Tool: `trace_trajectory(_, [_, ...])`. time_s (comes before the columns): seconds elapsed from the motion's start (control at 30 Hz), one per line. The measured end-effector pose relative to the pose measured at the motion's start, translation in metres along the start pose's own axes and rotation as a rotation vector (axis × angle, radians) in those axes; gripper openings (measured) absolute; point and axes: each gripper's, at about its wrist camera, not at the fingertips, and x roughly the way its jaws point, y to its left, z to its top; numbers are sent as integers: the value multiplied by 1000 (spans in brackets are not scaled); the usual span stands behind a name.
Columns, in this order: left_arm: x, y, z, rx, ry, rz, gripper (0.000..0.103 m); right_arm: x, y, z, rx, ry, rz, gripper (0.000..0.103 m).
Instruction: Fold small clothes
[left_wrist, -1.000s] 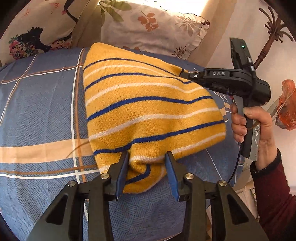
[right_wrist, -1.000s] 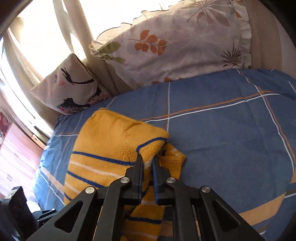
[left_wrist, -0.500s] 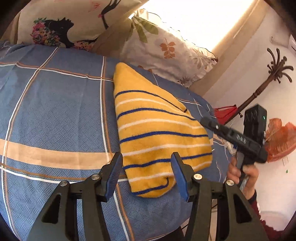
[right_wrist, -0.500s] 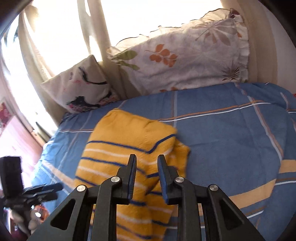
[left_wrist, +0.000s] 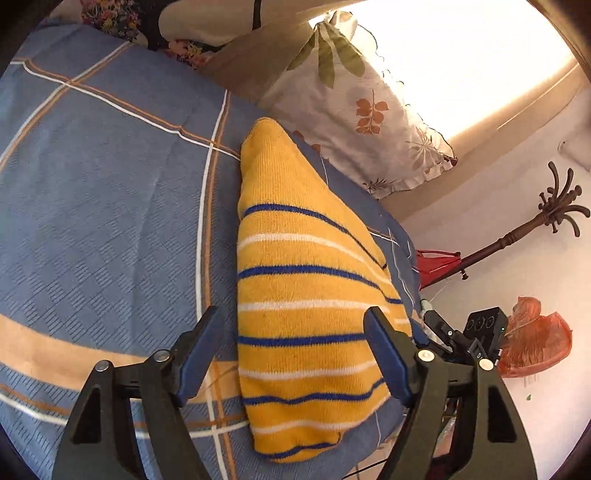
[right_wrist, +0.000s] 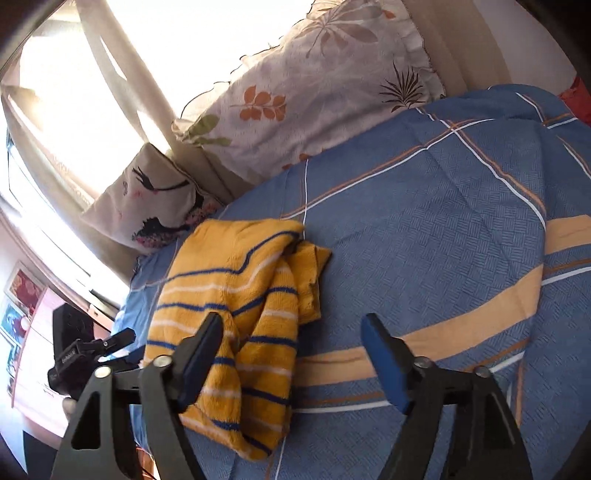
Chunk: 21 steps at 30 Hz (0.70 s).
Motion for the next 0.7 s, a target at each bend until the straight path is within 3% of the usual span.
trace_trajectory(0.07, [22, 1, 8, -16, 52, -20, 79, 20, -5, 7, 42, 28, 15, 89])
trace_trajectory(0.13, [44, -3, 8, -6, 101, -26, 87, 42, -6, 13, 60, 58, 36, 89])
trace_trajectory(0.2, [50, -18, 5, 61, 86, -3, 92, 68, -3, 15, 66, 100, 52, 89])
trace_trajectory(0.23, [52, -24, 2, 87, 106, 2, 91, 75, 1, 16, 59, 99, 88, 79])
trace_trajectory(0.27, [52, -30, 1, 105, 111, 7, 87, 84, 6, 18, 67, 138, 142, 54])
trace_trajectory(0.33, [42, -39, 4, 136, 101, 20, 68, 86, 15, 23, 91, 138, 198, 40])
trace_trajectory(0.37, [35, -42, 9, 136, 93, 11, 65, 83, 24, 29, 66, 128, 216, 36])
trace_trajectory(0.47, [14, -54, 35, 152, 51, 4, 61, 72, 57, 48, -48, 73, 206, 35])
trace_trajectory(0.57, [10, -65, 60, 213, 26, 122, 66, 77, 72, 66, -73, 44, 165, 40])
trace_trajectory(0.63, [16, -55, 70, 190, 39, 221, 68, 84, 67, 72, -64, 0, 44, 47])
trace_trajectory(0.7, [21, -38, 68, 139, 65, 270, 68, 85, 61, 73, -71, -25, -38, 48])
